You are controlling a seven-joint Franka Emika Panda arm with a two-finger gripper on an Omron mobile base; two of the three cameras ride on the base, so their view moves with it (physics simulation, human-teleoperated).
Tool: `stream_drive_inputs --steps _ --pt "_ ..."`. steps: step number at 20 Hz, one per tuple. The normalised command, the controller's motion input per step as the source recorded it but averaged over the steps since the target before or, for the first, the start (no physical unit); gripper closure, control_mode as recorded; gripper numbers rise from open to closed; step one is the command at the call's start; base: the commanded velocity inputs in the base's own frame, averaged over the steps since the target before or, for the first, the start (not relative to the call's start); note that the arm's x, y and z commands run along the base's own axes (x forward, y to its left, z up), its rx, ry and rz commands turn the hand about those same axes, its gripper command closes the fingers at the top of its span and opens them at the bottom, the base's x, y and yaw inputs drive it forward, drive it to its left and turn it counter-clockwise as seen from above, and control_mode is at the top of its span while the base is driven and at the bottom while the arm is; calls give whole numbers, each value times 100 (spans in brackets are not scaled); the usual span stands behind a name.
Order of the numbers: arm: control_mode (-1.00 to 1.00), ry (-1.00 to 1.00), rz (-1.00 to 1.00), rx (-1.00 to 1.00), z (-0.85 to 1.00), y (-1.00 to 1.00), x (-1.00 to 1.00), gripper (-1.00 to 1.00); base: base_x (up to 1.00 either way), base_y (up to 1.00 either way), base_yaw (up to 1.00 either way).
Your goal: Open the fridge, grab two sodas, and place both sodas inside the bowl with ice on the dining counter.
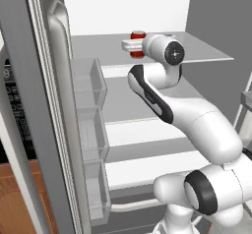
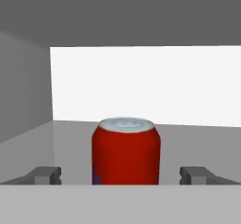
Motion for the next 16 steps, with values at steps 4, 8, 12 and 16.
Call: stream_drive_inputs --steps 4,8,12,16 --pt "-100 0 0 0 -1 0 12 -100 0 0 0" --pt "-100 0 0 0 -3 0 12 -100 0 0 0" --pt "-100 0 0 0 -5 0 10 -100 0 0 0" --pt "-100 0 0 0 -5 0 11 -100 0 0 0"
